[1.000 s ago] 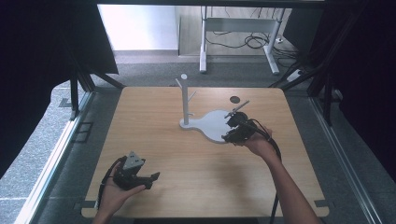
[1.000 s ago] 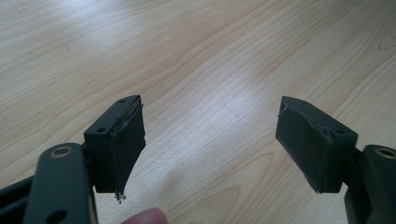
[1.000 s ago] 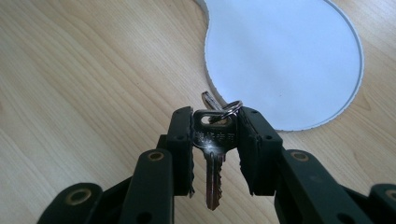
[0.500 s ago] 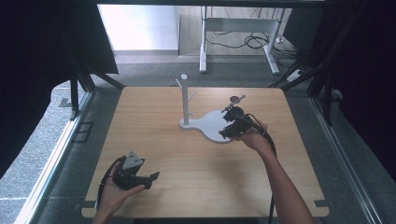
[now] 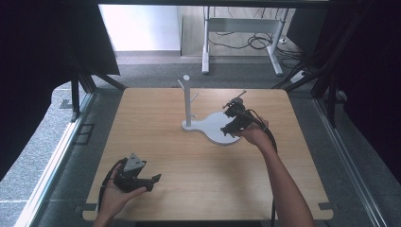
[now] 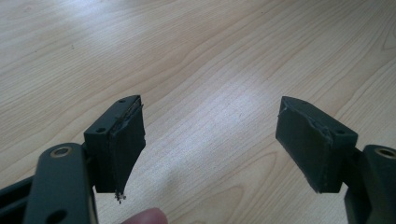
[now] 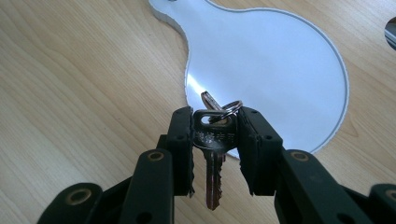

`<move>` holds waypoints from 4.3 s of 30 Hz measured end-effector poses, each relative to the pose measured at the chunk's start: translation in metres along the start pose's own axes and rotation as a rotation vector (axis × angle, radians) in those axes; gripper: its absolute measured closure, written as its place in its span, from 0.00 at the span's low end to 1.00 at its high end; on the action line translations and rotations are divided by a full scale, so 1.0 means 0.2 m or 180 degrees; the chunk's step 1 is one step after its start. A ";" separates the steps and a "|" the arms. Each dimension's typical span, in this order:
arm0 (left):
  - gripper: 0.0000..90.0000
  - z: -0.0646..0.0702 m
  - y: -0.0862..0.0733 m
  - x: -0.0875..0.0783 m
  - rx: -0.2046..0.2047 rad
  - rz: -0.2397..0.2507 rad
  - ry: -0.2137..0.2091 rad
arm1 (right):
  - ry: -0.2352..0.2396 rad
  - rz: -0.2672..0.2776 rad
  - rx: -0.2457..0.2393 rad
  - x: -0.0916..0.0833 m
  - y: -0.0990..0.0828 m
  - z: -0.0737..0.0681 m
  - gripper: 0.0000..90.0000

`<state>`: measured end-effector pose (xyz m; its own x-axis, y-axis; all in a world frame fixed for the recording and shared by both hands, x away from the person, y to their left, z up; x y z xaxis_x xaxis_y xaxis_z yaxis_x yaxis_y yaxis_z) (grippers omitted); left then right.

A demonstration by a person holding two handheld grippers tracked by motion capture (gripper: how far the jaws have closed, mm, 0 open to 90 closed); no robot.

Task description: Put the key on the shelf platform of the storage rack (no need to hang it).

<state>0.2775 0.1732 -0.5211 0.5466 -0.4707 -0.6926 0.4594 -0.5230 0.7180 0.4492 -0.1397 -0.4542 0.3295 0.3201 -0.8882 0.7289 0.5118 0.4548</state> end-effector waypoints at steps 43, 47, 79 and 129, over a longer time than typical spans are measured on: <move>0.27 0.01 0.01 0.00 0.0013 0.0014 -0.0015 | -0.0087 -0.0242 0.0253 0.25 0.10 0.15 0.75; 0.27 0.00 0.01 0.00 0.0011 0.0019 -0.0011 | -0.0102 -0.0245 0.0280 0.27 0.10 0.16 0.75; 0.27 0.00 0.00 0.00 0.0000 0.0011 -0.0009 | -0.0203 -0.0311 0.0379 0.45 0.07 0.20 0.75; 0.27 -0.01 0.00 0.00 0.0000 0.0001 0.0004 | -0.0030 0.0232 0.0156 0.16 0.00 0.12 0.49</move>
<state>0.2786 0.1738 -0.5216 0.5476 -0.4699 -0.6924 0.4594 -0.5228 0.7181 0.4743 -0.1482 -0.4829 0.3883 0.3473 -0.8536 0.7311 0.4477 0.5147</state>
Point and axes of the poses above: each handheld gripper's, and its own axes: x roughly forward along the jaws, y roughly out of its top, z roughly to its right, the point moved 5 cm from there along x, roughly forward along the jaws, and after that the axes turned 8 degrees about x, right-handed, at the moved point
